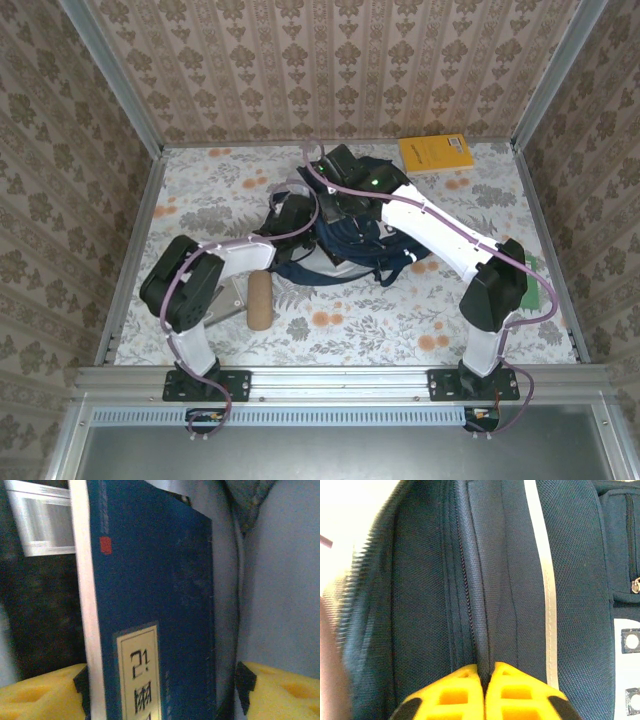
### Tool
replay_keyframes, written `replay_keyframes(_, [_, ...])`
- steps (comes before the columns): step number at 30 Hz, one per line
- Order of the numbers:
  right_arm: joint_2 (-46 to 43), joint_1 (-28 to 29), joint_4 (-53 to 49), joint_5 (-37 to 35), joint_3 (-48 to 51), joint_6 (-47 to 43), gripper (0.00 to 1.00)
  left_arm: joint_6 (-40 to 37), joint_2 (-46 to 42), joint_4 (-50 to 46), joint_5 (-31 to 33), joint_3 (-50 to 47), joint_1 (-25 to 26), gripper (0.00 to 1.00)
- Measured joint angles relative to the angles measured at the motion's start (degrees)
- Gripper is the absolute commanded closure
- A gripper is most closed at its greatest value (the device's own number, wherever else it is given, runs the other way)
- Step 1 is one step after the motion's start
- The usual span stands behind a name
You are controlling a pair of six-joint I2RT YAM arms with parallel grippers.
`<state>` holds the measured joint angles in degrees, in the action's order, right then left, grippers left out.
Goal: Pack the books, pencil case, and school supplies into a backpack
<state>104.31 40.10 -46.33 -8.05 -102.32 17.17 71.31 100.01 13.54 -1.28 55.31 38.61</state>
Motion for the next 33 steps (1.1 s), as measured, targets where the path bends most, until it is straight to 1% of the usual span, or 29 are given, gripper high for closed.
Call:
replay_keyframes(2, [-0.26,-0.46,0.98,0.35,0.61,0.76,0.73,-1.09,-3.19,-6.58,2.05,0.44,-0.02,0.07])
replay_keyframes(3, [-0.5,-0.57,1.49,0.57,0.85,0.9,0.69,-1.53,-4.81,-9.97,3.13,0.66,-0.04,0.07])
replay_keyframes(4, [-0.96,-0.87,2.08,0.74,1.25,1.14,0.62,-1.97,-6.51,-13.31,4.2,0.68,-0.13,0.07])
replay_keyframes(5, [-1.4,-1.18,2.51,0.87,1.6,1.16,0.57,-2.23,-7.78,-15.74,4.96,0.68,-0.28,0.08])
replay_keyframes(8, [-3.17,-2.97,3.91,1.2,2.97,2.16,0.54,-3.02,-11.69,-22.58,7.15,0.61,-1.05,0.08])
replay_keyframes(13, [-5.62,-8.85,7.54,2.95,6.84,4.85,0.55,-3.67,-18.23,-30.16,9.11,-1.66,-3.69,0.09])
replay_keyframes(19, [-5.77,-19.65,13.81,4.42,12.74,9.7,0.59,-4.72,-28.11,-37.51,11.08,-6.27,-7.17,0.1])
replay_keyframes(23, [-2.93,-27.04,19.04,6.01,13.18,13.16,0.61,-6.88,-34.93,-39.93,11.52,-7.04,-8.13,0.1])
replay_keyframes(26, [1.62,-31.74,23.15,7.74,12.28,16.11,0.68,-9.03,-38.38,-40.94,11.26,-6.91,-8.33,0.1])
replay_keyframes(30, [11.13,-36.81,27.98,10.88,7.98,20.09,0.75,-11.32,-39.23,-42.91,10.21,-5.01,-8.07,0.1])
replay_keyframes(33, [17.73,-39.21,30.62,12.28,3.82,23.15,0.89,-12.28,-40.74,-44.63,10.91,-3.89,-6.51,0.1])
